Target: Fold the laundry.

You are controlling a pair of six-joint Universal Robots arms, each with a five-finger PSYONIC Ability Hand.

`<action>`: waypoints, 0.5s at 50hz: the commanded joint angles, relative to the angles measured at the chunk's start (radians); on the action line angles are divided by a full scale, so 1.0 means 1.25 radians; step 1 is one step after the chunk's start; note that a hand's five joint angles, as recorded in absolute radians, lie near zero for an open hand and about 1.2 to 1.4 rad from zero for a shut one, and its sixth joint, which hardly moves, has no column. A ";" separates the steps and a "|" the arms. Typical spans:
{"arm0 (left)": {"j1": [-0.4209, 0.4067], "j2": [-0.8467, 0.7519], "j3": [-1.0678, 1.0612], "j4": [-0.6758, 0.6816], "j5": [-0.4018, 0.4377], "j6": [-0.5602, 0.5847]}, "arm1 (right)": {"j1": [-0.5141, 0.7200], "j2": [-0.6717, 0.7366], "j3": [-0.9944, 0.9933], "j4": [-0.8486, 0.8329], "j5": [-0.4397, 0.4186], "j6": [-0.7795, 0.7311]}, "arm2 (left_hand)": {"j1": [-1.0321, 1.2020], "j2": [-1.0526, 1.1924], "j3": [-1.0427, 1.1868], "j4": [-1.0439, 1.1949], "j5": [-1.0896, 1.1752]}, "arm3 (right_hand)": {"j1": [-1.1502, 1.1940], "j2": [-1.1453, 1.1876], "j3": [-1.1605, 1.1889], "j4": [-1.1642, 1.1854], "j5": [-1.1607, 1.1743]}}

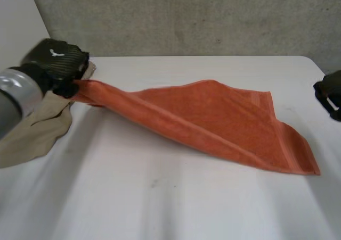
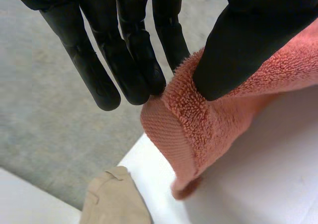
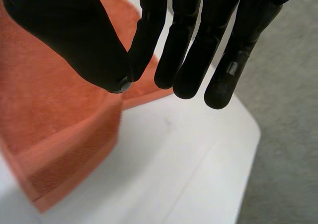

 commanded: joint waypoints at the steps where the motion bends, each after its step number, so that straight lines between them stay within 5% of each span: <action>1: 0.039 0.063 -0.109 0.010 0.005 -0.053 | 0.003 0.009 -0.034 0.031 0.002 -0.005 | 0.224 0.163 0.168 0.158 0.215 | 0.322 0.175 0.174 0.167 0.179; 3: 0.039 0.053 -0.121 0.024 0.005 -0.054 | 0.005 0.046 -0.029 0.038 0.002 -0.004 | 0.224 0.163 0.168 0.158 0.215 | 0.286 0.138 0.138 0.130 0.143; 6: 0.024 0.013 -0.141 0.061 0.003 -0.054 | 0.008 0.089 -0.019 0.031 -0.002 0.016 | 0.224 0.163 0.168 0.158 0.215 | -0.069 -0.216 -0.217 -0.224 -0.212; 11: 0.005 -0.027 -0.122 0.120 -0.001 -0.076 | 0.064 0.115 0.102 -0.068 -0.037 0.193 | 0.224 0.163 0.168 0.158 0.215 | -0.366 -0.514 -0.515 -0.522 -0.509; 20: -0.015 0.025 0.001 0.141 -0.004 -0.220 | 0.111 0.039 0.329 -0.299 -0.085 0.470 | 0.224 0.163 0.168 0.158 0.215 | -0.506 -0.653 -0.654 -0.662 -0.649; 25: -0.050 0.058 0.038 0.141 -0.004 -0.252 | 0.225 0.023 0.371 -0.367 -0.095 0.573 | 0.224 0.163 0.168 0.158 0.215 | -0.511 -0.658 -0.659 -0.666 -0.654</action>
